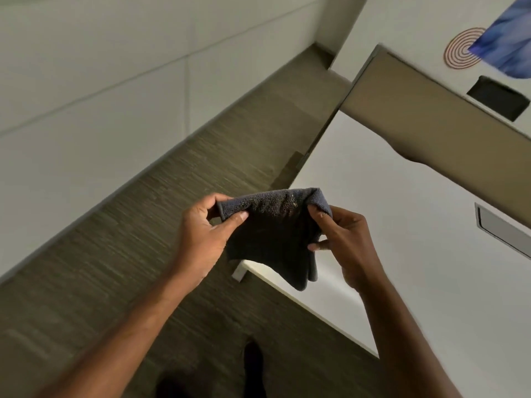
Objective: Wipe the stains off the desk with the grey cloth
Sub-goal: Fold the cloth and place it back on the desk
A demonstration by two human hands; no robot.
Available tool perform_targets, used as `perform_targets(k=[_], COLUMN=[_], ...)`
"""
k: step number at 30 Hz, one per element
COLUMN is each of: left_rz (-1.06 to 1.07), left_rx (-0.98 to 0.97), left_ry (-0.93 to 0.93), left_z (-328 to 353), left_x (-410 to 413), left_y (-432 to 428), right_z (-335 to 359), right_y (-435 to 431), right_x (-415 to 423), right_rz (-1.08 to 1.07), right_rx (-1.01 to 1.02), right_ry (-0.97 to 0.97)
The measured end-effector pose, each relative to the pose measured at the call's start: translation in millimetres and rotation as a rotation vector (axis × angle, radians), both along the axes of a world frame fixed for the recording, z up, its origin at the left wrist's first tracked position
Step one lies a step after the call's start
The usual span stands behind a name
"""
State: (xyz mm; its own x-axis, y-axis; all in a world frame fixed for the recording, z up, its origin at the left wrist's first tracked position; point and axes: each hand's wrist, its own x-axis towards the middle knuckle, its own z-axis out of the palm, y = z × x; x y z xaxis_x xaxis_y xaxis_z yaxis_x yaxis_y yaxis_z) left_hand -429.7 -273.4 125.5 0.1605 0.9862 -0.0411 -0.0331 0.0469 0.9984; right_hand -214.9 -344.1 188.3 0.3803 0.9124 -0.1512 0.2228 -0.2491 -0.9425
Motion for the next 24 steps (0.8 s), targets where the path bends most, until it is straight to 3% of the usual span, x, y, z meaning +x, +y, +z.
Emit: perform_targets(k=[7, 20, 24], left_rz=[-0.119, -0.226, -0.217], left_rx=[-0.085, -0.187, -0.178], left_ry=[-0.009, -0.094, -0.066], left_z=[20.3, 56.6, 62.4], left_x=[22.8, 117.3, 157.4], left_y=[17.1, 41.3, 47.9], right_z=[9.6, 15.6, 16.8], right_y=[-0.9, -5.4, -4.0], right_x=[21.0, 137.9, 168.4], right_rz=[-0.074, 0.169, 0.124], right_rx=[0.063, 0.033, 0.053], right_ry=[0.085, 0.539, 0.551])
